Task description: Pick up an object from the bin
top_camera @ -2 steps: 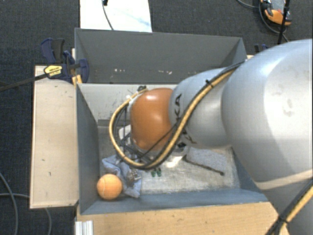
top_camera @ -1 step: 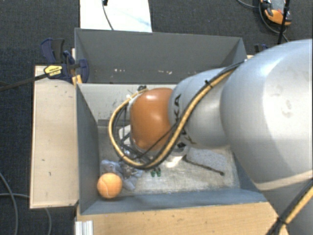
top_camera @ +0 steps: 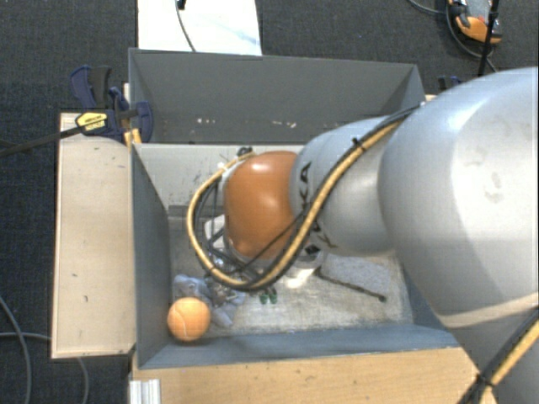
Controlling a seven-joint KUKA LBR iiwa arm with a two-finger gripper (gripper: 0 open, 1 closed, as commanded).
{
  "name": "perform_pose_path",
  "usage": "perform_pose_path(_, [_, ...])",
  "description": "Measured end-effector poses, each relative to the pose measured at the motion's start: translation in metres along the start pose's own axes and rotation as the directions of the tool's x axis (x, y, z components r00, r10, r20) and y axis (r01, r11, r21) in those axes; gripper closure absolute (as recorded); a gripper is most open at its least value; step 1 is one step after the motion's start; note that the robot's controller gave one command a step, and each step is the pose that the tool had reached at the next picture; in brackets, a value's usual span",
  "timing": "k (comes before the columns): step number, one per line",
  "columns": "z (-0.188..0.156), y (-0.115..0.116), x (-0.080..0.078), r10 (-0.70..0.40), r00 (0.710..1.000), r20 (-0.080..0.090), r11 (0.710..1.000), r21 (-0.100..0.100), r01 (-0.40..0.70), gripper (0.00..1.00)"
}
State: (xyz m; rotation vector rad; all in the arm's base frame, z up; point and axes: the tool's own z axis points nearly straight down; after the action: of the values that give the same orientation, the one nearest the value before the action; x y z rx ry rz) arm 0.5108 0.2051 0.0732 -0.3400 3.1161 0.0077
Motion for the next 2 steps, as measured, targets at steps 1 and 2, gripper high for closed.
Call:
perform_pose_path(1, [-0.037,0.001,-0.003,0.009,1.000,-0.014,1.000,0.004,-0.009,1.00])
perform_pose_path(2, [-0.208,0.006,0.010,-0.294,0.956,-0.004,0.956,0.002,0.294,1.00])
